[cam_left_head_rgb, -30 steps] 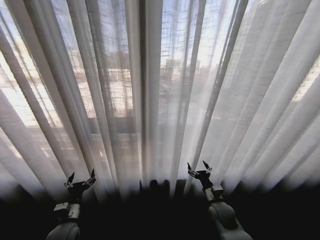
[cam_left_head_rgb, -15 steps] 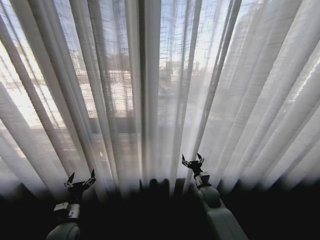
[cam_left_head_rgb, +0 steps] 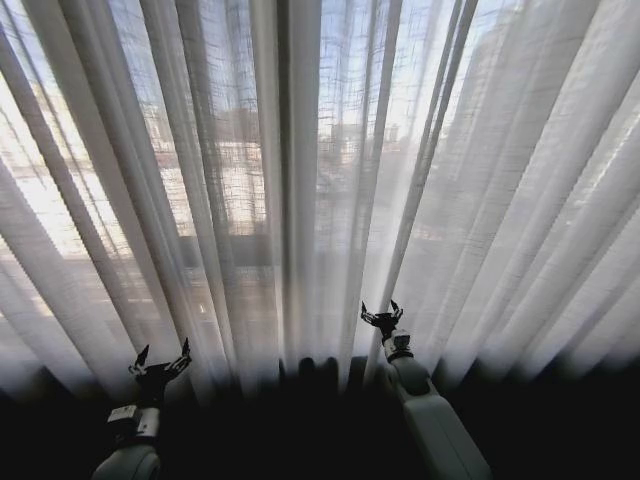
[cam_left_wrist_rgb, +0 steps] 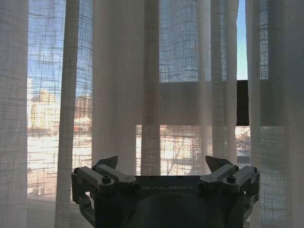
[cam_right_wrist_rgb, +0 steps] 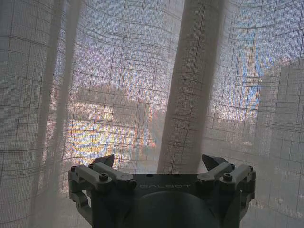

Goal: Open the curtains by pulling them apart, changing their state from closed to fully open.

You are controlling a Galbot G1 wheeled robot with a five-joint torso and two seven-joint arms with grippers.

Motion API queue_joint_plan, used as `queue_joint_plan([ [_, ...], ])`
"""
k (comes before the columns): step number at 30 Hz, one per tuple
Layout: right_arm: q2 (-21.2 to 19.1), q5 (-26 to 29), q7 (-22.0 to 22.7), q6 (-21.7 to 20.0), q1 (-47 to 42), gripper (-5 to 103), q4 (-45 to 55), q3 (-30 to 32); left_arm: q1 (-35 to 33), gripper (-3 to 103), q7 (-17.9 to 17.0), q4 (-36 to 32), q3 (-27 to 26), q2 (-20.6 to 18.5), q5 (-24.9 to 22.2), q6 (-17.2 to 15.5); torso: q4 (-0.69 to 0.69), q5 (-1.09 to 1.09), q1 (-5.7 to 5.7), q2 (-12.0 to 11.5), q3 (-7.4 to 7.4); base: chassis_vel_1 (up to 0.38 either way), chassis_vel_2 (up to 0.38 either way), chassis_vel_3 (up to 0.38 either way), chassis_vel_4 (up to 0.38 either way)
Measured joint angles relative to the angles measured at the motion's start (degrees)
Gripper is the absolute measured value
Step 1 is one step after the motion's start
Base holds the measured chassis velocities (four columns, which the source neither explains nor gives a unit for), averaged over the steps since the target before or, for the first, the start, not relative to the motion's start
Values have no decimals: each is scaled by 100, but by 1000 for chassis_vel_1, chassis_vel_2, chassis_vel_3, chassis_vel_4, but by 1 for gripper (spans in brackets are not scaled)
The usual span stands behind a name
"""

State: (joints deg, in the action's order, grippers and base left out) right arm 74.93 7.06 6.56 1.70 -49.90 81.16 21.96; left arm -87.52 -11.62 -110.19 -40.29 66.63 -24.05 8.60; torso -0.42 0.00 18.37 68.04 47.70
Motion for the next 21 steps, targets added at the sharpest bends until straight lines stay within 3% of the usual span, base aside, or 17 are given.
queue_joint_plan([
  [4, -27, 41, -51, 3, 150, 101, -146, -65, 0, 100, 0, 0, 0, 0, 0, 0, 0, 0, 0, 0, 0, 0, 0, 0, 0],
  [5, -29, 78, -76, 5, 169, 95, -157, -96, 0, 100, 0, 0, 0, 0, 0, 0, 0, 0, 0, 0, 0, 0, 0, 0, 0],
  [7, -29, 93, -102, 15, 180, 95, -159, -111, 0, 100, 0, 0, 0, 0, 0, 0, 0, 0, 0, 0, 0, 0, 0, 0, 0],
  [10, -31, 112, -164, 58, 189, 79, -159, -128, 0, 100, 0, 0, 0, 0, 0, 0, -1, 0, 0, 0, 0, 0, 0, 0, 0],
  [16, -81, 131, -269, 114, 143, 63, -143, -123, 0, 100, 0, 0, 0, 0, 0, 0, -1, 0, 0, 1, 0, 0, 0, 0, 0],
  [19, -114, 131, -325, 165, 96, 46, -133, -105, 0, 100, 0, 0, 0, 0, 0, 0, -1, 0, 0, 1, 0, 0, 0, 0, 0],
  [21, -120, 131, -335, 170, 83, 46, -126, -102, 0, 100, 0, 0, 0, 0, 0, 0, -1, 0, 0, 1, 0, 0, 0, 0, 0],
])
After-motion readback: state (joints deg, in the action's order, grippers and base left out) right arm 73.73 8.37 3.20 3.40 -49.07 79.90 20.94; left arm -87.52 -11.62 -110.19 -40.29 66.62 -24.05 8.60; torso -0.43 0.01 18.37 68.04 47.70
